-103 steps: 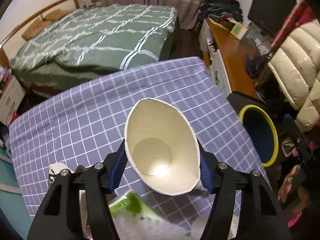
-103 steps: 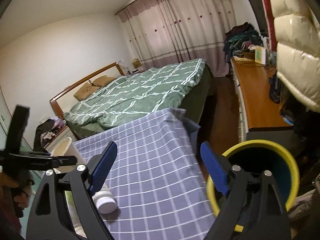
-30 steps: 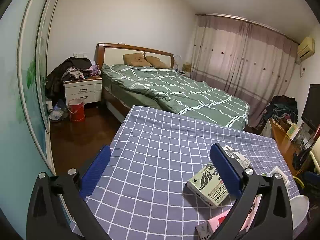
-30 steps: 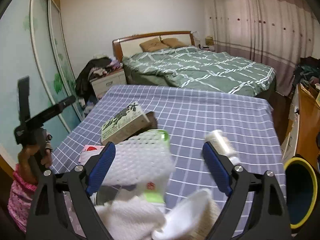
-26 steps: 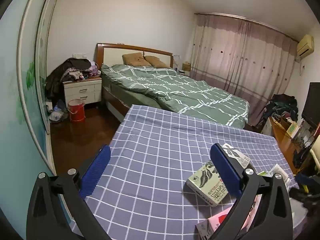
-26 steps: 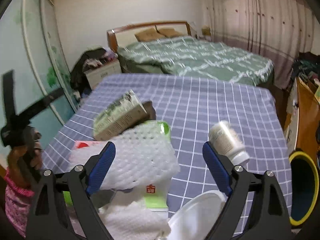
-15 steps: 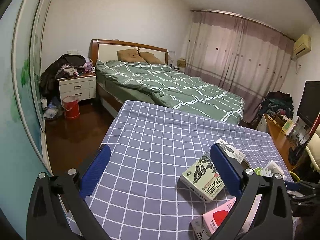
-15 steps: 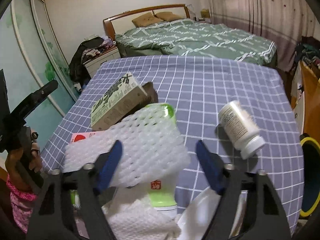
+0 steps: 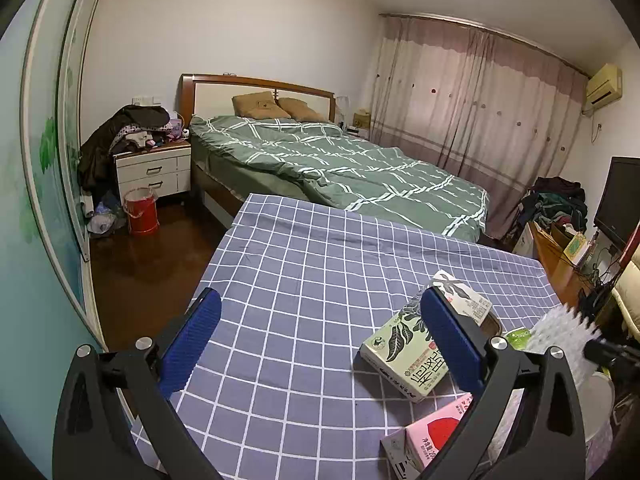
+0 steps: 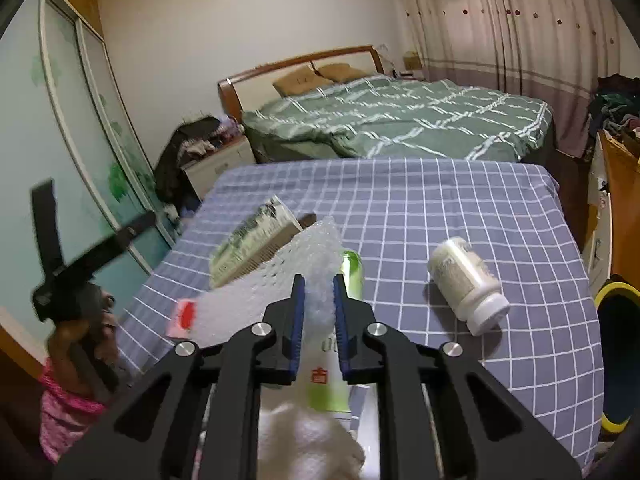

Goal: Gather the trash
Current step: 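Grasp the white foam net with the right gripper and lift it, then carry the foam net to the yellow bin and release it, then grasp the pink strawberry milk carton with the left gripper and lift it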

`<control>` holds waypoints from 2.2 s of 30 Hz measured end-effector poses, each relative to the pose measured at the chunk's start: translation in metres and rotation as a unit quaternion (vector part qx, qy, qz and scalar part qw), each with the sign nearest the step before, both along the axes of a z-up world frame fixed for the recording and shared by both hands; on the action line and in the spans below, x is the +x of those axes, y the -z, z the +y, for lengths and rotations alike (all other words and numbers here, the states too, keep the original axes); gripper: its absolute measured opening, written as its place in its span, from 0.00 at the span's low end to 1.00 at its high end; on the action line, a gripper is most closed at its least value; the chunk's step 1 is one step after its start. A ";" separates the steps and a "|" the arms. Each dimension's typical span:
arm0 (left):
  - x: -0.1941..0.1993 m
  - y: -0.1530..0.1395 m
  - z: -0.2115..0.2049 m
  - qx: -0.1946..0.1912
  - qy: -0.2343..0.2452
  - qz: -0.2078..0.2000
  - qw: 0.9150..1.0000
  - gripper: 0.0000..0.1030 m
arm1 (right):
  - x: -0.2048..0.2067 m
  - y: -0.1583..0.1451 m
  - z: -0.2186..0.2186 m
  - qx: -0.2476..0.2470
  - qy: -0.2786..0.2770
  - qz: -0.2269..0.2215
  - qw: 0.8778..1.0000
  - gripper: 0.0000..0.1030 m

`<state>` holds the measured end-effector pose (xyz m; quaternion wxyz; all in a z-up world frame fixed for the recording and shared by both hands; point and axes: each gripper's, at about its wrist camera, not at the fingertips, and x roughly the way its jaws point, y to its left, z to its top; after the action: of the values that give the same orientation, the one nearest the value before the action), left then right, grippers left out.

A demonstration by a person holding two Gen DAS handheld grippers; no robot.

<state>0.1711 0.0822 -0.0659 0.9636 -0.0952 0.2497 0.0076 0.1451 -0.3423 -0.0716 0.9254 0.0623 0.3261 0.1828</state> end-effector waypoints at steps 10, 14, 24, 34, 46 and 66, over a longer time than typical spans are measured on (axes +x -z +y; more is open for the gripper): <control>-0.002 0.003 0.002 -0.005 0.003 -0.002 1.000 0.95 | -0.022 -0.052 -0.035 0.019 0.045 -0.082 0.995 0.13; -0.002 0.003 0.002 -0.005 0.003 -0.003 1.000 0.95 | -0.030 -0.065 -0.073 0.009 0.103 -0.107 0.989 0.13; -0.002 0.003 0.001 -0.003 0.006 -0.003 1.000 0.95 | -0.046 -0.048 -0.193 -0.026 0.287 -0.092 0.953 0.13; -0.001 0.003 -0.001 0.001 0.011 -0.002 1.000 0.95 | -0.044 0.014 -0.289 -0.027 0.407 -0.017 0.913 0.13; -0.002 0.001 -0.006 0.005 0.023 -0.003 1.000 0.95 | -0.042 0.055 -0.313 -0.023 0.460 0.033 0.887 0.49; 0.005 0.013 -0.054 0.003 0.295 0.094 0.951 0.95 | 0.009 0.026 -0.223 -0.002 0.345 -0.032 0.938 0.59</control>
<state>0.1766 0.0278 -0.0790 0.8953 -0.0138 0.3563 -0.2672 0.1538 -0.5651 -0.0973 0.9418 0.1627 0.2549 -0.1465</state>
